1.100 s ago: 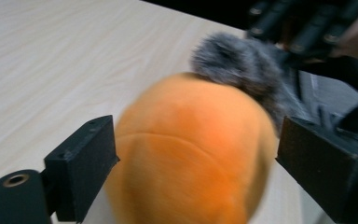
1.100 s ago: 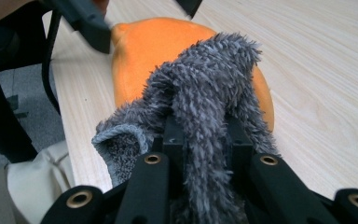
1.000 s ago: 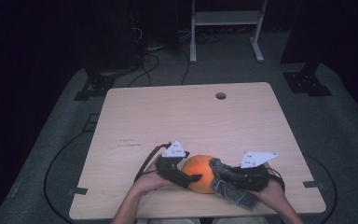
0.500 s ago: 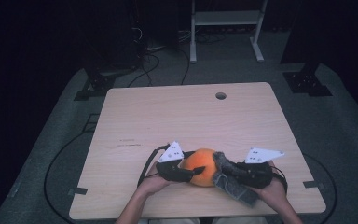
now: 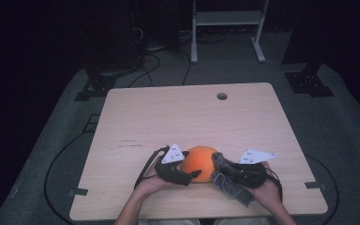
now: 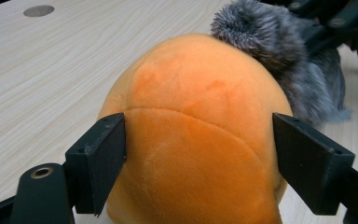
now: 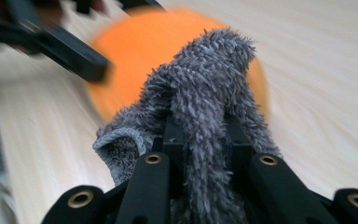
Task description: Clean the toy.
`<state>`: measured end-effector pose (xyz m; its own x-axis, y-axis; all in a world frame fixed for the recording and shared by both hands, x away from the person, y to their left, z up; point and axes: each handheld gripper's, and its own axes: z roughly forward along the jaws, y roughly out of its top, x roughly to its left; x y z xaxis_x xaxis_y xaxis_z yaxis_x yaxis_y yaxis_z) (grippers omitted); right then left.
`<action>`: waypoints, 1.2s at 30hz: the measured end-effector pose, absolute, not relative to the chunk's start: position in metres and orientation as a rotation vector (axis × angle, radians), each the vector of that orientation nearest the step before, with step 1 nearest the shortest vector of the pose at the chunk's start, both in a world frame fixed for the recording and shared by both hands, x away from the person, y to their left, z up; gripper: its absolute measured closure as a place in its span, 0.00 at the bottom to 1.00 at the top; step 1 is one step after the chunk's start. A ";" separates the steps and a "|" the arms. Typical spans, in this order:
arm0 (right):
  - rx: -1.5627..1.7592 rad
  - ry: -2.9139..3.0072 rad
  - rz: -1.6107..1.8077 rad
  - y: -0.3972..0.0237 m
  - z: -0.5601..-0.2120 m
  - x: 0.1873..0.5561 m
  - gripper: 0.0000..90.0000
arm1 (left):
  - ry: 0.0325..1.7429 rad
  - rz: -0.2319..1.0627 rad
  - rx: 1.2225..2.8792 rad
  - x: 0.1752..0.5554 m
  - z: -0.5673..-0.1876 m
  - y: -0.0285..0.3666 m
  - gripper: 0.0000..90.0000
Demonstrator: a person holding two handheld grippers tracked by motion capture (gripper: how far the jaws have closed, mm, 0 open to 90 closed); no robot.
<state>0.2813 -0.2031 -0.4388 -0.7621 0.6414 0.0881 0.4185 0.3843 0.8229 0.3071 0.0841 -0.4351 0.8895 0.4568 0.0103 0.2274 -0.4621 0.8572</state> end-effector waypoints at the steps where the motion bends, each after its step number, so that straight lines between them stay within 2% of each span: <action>1: 0.978 2.432 1.270 -0.208 -0.442 0.283 0.83 | 0.485 0.290 2.069 0.307 -0.436 0.084 0.23; 4: 1.030 2.416 1.242 -0.217 -0.442 0.283 0.84 | 0.458 0.287 2.077 0.306 -0.437 0.086 0.25; 9: 0.953 2.351 1.457 -0.208 -0.423 0.281 0.83 | 0.393 0.304 2.114 0.303 -0.438 0.082 0.27; 11: 0.928 2.391 1.388 -0.200 -0.431 0.283 0.83 | 0.380 0.307 2.123 0.301 -0.438 0.082 0.27; 17: 1.043 2.420 1.229 -0.220 -0.448 0.286 0.84 | 0.360 0.312 2.111 0.300 -0.438 0.082 0.26; 21: 0.940 2.371 1.422 -0.208 -0.427 0.281 0.84 | 0.326 0.333 2.123 0.296 -0.439 0.079 0.26; 24: 0.908 2.406 1.371 -0.198 -0.434 0.284 0.84 | 0.353 0.261 2.062 0.300 -0.433 0.088 0.19; 27: 0.945 2.407 1.386 -0.207 -0.438 0.286 0.84 | 0.476 0.238 2.030 0.310 -0.433 0.095 0.11; 29: 0.944 2.424 1.359 -0.209 -0.440 0.286 0.84 | 0.459 0.176 2.074 0.311 -0.438 0.089 0.13; 32: 0.950 2.444 1.276 -0.212 -0.434 0.286 0.84 | 0.408 0.253 2.087 0.304 -0.439 0.083 0.26; 34: 0.908 2.419 1.369 -0.214 -0.417 0.281 0.85 | 0.336 0.294 2.099 0.300 -0.435 0.080 0.30; 36: 0.813 2.434 1.426 -0.206 -0.405 0.276 0.84 | 0.264 0.323 2.108 0.295 -0.433 0.076 0.30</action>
<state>0.2760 -0.2060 -0.4046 -0.8271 0.5537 0.0967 0.3551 0.3814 0.8535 0.2952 0.0763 -0.4325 0.9417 0.3123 0.1255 0.0601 -0.5230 0.8502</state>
